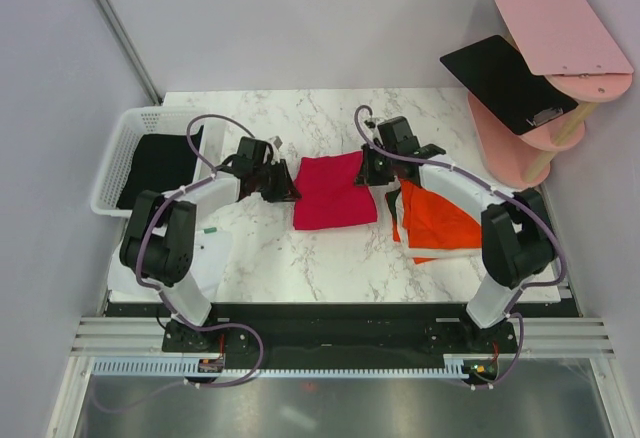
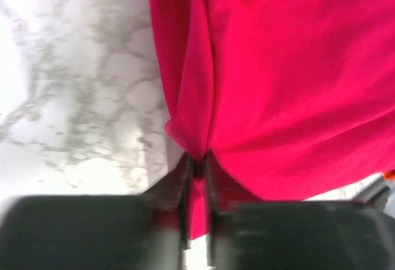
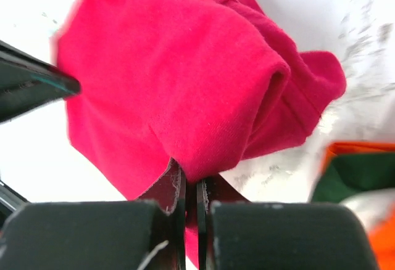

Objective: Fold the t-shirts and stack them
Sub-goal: Put the neatly folded tshirt into the corner of the board with the right arm

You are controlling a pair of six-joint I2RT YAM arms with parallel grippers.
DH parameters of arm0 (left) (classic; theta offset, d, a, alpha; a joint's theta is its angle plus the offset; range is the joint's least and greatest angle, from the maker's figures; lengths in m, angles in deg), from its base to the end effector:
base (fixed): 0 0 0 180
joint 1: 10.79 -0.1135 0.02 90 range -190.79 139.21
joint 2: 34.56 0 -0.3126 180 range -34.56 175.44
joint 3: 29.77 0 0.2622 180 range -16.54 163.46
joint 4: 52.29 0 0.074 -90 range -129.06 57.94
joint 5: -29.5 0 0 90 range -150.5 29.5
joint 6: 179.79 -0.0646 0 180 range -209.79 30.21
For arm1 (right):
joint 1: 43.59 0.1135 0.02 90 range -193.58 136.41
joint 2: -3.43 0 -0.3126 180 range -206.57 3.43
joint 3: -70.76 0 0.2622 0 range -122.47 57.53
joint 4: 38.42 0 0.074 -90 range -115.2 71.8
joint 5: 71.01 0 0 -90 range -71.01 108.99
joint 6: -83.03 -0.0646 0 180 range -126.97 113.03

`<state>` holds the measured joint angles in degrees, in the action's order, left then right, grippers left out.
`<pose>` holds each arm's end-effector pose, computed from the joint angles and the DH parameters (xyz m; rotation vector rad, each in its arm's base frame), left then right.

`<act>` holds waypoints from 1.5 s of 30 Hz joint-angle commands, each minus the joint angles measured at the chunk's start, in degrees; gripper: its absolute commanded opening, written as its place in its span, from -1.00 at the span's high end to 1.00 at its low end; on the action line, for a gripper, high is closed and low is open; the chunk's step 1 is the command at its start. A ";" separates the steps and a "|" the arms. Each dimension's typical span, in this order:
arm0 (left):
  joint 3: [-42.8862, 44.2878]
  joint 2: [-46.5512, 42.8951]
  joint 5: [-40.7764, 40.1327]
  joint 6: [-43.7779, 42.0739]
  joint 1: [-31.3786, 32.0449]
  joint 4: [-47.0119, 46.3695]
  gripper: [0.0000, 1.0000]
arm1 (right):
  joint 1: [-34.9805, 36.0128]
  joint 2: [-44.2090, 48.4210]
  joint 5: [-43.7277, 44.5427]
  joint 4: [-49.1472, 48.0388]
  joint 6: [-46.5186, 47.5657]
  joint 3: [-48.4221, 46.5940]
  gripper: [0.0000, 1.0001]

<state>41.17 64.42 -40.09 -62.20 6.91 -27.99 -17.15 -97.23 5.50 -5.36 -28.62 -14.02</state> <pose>0.3575 -0.1377 0.1925 -0.0642 2.5687 -0.7628 0.3693 0.2005 0.2458 -0.2153 2.4953 0.6520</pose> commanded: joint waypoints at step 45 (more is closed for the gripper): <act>2.05 -1.87 1.04 -2.28 1.91 2.82 -0.78 | -13.69 30.70 22.28 38.96 6.09 -2.63 0.92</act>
<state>41.67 61.49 -39.28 -62.54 8.83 -24.80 -28.60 -70.96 24.95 31.73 -23.63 -16.94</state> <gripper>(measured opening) 0.887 0.043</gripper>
